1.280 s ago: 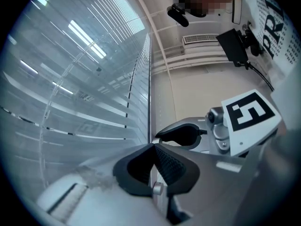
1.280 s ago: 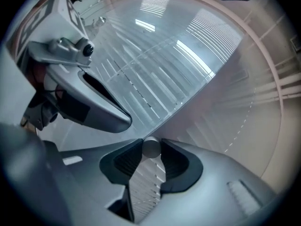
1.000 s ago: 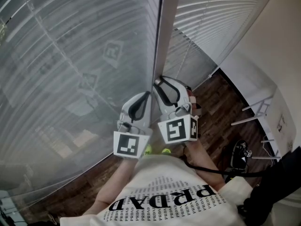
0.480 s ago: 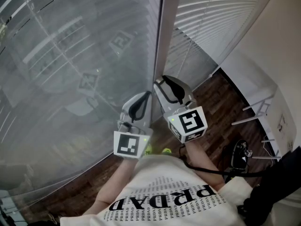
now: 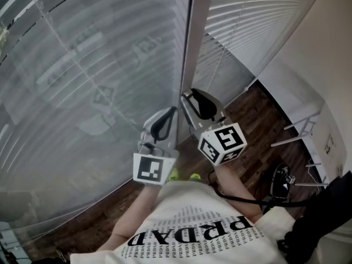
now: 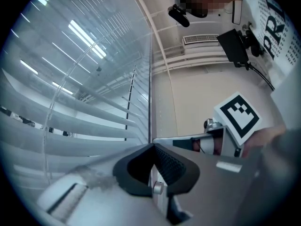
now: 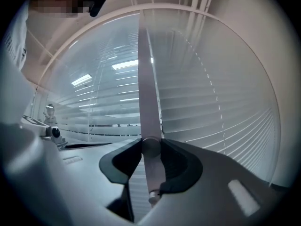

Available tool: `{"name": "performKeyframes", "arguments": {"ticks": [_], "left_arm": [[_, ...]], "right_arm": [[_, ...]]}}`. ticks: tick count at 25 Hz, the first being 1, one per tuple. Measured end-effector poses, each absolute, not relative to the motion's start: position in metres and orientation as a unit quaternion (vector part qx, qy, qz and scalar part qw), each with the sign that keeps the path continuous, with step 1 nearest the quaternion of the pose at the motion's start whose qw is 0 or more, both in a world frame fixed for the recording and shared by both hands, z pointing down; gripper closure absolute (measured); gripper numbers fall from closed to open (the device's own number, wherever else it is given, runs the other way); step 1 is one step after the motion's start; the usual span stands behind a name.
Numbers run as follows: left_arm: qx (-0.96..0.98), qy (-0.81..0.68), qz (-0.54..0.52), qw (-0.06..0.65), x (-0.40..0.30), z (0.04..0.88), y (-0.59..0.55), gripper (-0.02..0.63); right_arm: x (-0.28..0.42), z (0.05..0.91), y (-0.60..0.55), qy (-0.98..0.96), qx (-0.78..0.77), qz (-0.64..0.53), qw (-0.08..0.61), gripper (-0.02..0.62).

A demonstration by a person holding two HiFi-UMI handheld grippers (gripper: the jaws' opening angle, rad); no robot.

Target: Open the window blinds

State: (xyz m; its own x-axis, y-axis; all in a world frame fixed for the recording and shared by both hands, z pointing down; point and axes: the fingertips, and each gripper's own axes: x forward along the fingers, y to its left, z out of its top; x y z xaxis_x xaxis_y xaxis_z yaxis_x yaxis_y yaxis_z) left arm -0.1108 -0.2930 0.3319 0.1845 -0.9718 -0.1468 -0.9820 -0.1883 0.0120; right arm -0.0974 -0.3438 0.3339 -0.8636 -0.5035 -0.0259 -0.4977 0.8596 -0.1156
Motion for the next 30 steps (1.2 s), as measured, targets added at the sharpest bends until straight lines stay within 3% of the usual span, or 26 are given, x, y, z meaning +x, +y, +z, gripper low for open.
{"name": "performKeyframes", "arguments": {"ticks": [5, 11, 18, 23, 30], "left_arm": [[-0.767, 0.638, 0.062, 0.039, -0.112, 0.335, -0.291, 0.614], [-0.767, 0.637, 0.064, 0.041, -0.113, 0.333, -0.290, 0.614], [-0.767, 0.637, 0.068, 0.042, -0.113, 0.332, -0.288, 0.614], [-0.768, 0.635, 0.066, 0.043, -0.113, 0.333, -0.289, 0.614], [-0.769, 0.634, 0.067, 0.043, -0.113, 0.333, -0.289, 0.614]], "right_arm": [[-0.100, 0.337, -0.341, 0.964, -0.264, 0.008, -0.012, 0.471], [-0.101, 0.341, -0.332, 0.932, -0.263, 0.200, -0.149, 0.459], [-0.108, 0.343, -0.330, 0.864, -0.261, 0.370, -0.221, 0.468], [-0.109, 0.344, -0.331, 0.848, -0.268, 0.396, -0.230, 0.474], [-0.108, 0.342, -0.334, 0.876, -0.274, 0.342, -0.202, 0.466]]}}
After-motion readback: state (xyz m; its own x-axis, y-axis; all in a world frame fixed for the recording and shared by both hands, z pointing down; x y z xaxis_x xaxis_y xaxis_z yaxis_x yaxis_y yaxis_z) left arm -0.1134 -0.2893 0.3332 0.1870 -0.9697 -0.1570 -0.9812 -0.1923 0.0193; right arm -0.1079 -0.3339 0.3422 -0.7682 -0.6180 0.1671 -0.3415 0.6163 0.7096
